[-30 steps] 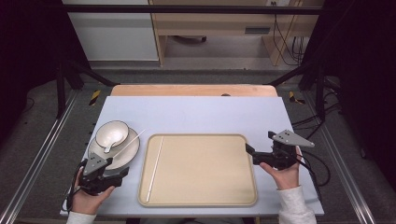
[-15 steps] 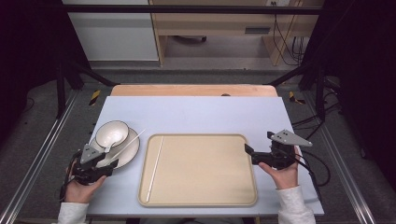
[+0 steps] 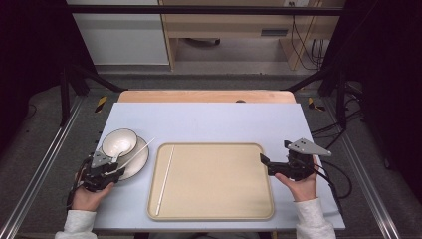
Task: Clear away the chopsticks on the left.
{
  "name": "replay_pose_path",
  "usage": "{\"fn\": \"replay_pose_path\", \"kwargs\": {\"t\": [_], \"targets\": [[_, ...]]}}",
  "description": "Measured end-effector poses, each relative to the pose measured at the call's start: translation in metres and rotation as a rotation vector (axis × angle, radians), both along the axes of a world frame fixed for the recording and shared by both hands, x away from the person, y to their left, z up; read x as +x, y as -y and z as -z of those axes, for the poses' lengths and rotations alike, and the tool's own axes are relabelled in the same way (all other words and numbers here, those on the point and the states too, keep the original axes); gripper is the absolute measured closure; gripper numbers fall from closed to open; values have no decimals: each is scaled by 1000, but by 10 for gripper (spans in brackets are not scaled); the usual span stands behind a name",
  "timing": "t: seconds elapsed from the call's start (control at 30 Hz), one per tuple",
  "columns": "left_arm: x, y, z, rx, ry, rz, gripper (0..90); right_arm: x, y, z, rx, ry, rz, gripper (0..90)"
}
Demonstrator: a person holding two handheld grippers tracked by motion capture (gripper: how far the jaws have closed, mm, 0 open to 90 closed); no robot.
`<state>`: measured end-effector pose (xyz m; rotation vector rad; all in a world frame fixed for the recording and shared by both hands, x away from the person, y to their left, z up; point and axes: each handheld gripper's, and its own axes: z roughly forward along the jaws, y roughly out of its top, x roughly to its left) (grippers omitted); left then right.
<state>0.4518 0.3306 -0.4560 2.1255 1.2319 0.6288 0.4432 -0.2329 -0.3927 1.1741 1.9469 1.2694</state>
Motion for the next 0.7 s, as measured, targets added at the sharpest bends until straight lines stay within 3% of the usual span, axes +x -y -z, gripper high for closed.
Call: {"fn": "replay_pose_path", "kwargs": {"t": [0.33, 0.7], "targets": [[2, 2, 2, 4, -25, 23, 789, 0, 0, 0, 1, 0, -2, 47], [1, 5, 1, -3, -36, 33, 826, 1, -1, 1, -3, -6, -1, 48]]}}
